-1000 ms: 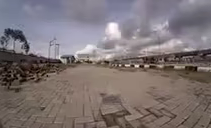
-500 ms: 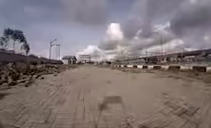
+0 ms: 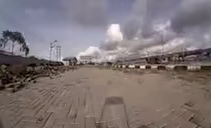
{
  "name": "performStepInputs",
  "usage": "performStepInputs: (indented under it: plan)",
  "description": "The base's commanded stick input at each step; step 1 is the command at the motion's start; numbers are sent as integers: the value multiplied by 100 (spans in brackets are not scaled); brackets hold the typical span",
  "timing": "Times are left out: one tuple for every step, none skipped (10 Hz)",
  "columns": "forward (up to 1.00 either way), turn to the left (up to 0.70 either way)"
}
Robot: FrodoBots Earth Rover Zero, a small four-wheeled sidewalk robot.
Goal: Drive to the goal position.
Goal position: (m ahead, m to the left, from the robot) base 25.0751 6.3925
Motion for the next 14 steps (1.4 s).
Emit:
performStepInputs:
  plan:
    - [100,0]
    - [100,0]
    - [100,0]
    - [100,0]
    - [100,0]
    - [100,0]
    - [100,0]
    - [100,0]
    - [100,0]
    - [100,0]
    - [100,0]
    - [100,0]
    - [100,0]
    - [100,0]
